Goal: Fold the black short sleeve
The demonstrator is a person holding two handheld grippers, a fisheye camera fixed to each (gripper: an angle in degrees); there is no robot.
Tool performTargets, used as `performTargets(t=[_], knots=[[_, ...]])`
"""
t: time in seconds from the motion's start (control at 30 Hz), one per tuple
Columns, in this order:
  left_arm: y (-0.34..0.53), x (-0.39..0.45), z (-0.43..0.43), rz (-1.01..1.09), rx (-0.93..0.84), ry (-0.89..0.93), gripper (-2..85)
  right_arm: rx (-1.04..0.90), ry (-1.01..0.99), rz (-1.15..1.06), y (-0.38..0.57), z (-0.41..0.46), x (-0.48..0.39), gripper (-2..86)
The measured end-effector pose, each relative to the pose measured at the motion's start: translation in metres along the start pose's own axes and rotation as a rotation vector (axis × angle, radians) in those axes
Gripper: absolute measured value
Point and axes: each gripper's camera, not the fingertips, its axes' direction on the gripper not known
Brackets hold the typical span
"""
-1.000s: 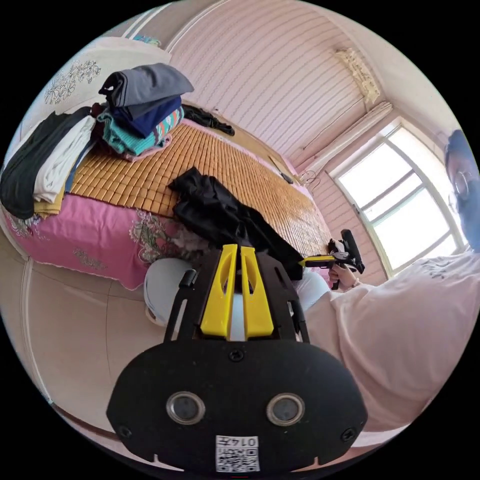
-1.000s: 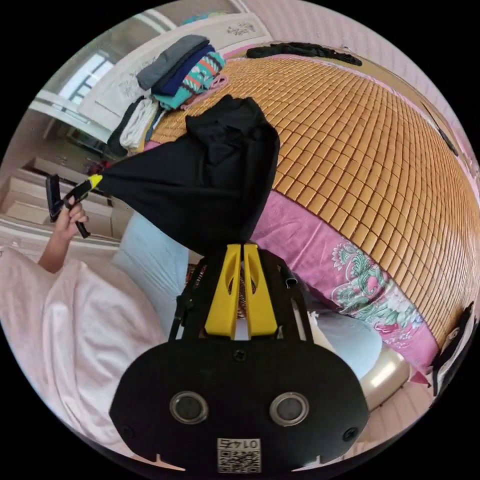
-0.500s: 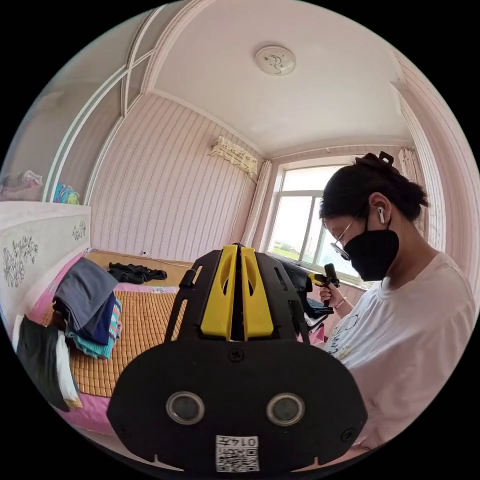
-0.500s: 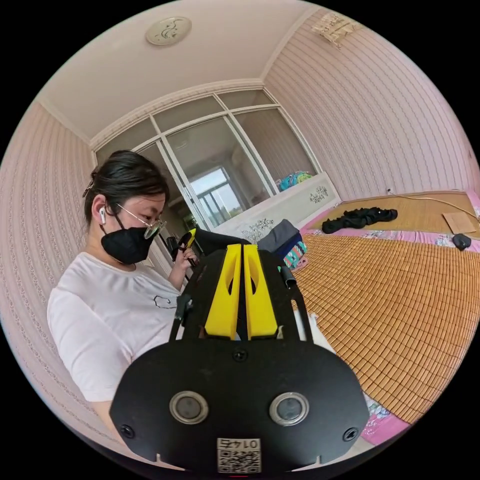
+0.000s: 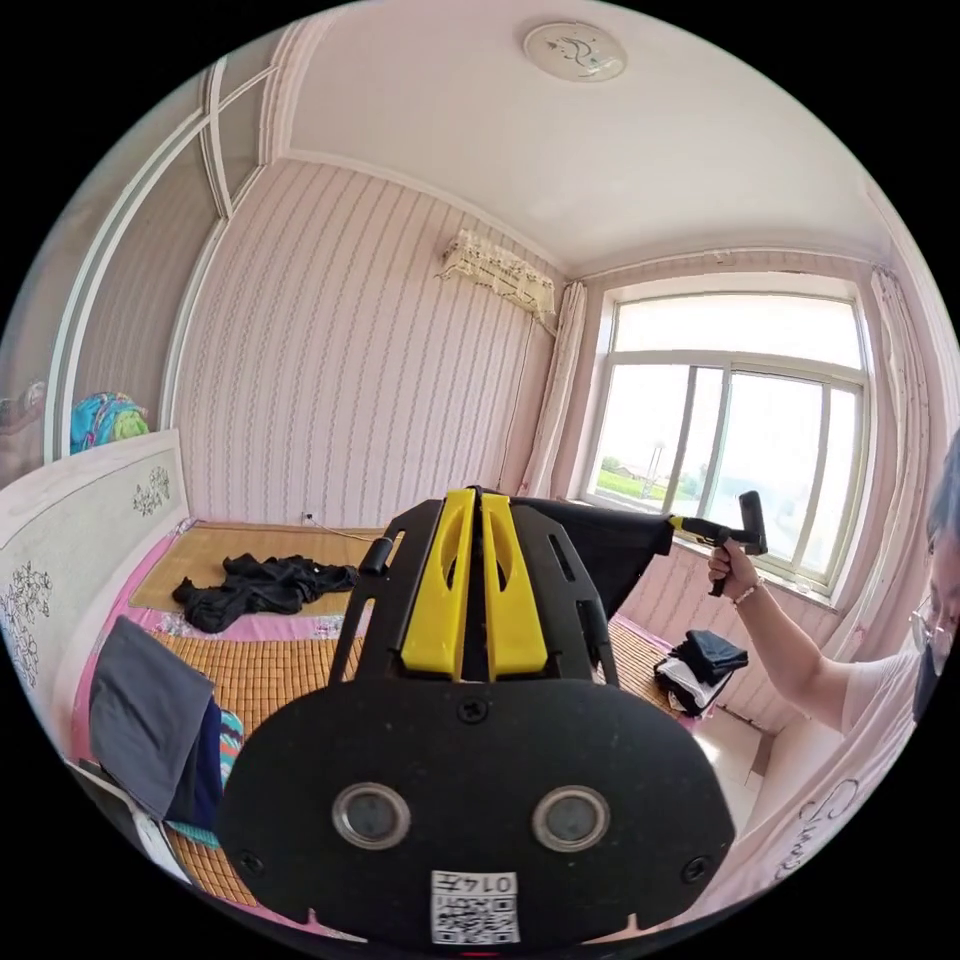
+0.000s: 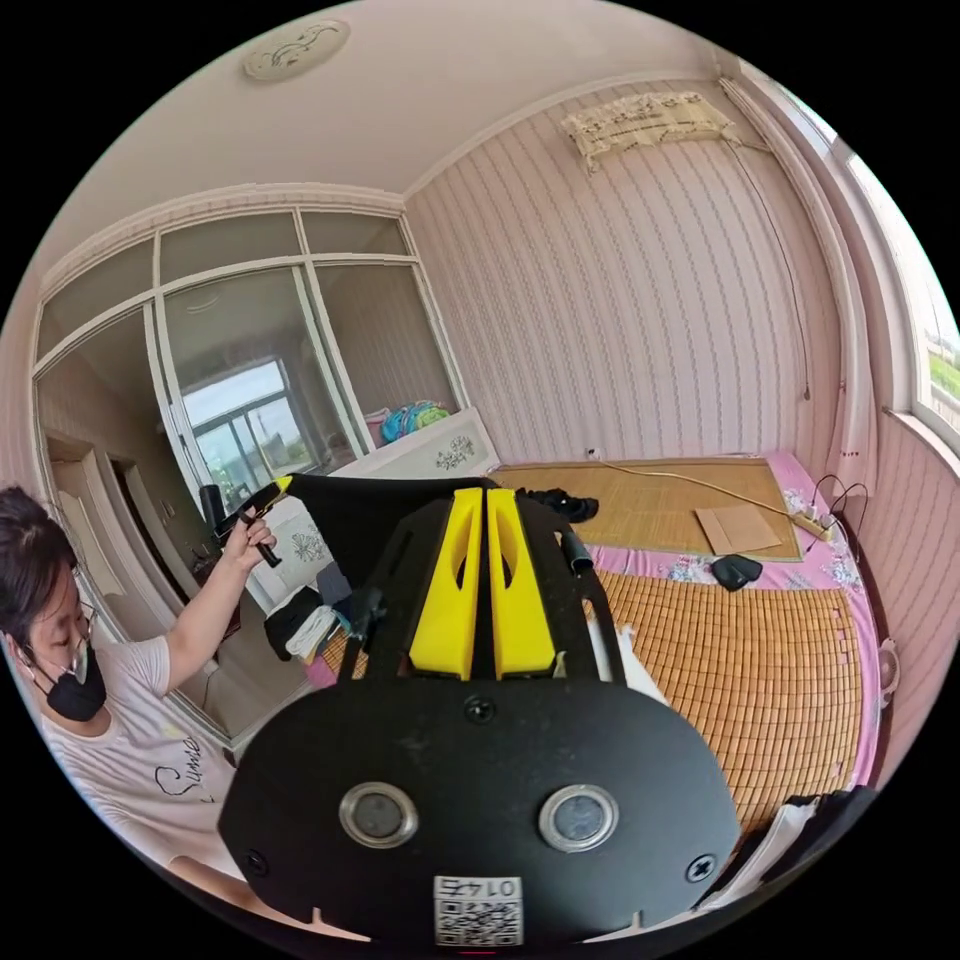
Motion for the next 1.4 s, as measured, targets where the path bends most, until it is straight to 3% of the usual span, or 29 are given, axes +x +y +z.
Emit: performTargets(t=[0.13, 0.2, 0.33, 0.5, 0.67, 1.03, 1.27, 1.4], knots=[[0.027, -0.019, 0.037, -0.029, -0.105, 0.011, -1.0, -0.028, -0.009, 0.024, 0.026, 0.005, 0.021, 0.2], [0.062, -0.036, 0.058, -0.067, -0.202, 0.01, -1.0, -0.148, -0.016, 0.095, 0.066, 0.032, 0.049, 0.2], [0.173, -0.078, 0.107, -0.172, -0.387, 0.003, -1.0, -0.331, 0.04, 0.181, 0.146, 0.089, 0.088, 0.3], [0.317, -0.113, 0.144, -0.397, -0.585, -0.056, -1.0, -0.574, 0.069, 0.495, 0.274, 0.161, 0.15, 0.3], [0.431, -0.129, 0.156, -0.562, -0.802, -0.093, -1.0, -0.709, 0.069, 0.693, 0.351, 0.178, 0.177, 0.3], [0.476, -0.149, 0.168, -0.58, -0.902, -0.057, 0.3, -0.694, 0.127, 0.682, 0.388, 0.151, 0.173, 1.3], [0.485, -0.159, 0.172, -0.502, -0.903, -0.11, 6.5, -0.795, 0.179, 0.58, 0.407, 0.174, 0.163, 10.6], [0.504, -0.161, 0.197, -0.468, -0.981, -0.118, 7.0, -0.794, 0.151, 0.577, 0.412, 0.19, 0.168, 4.8]])
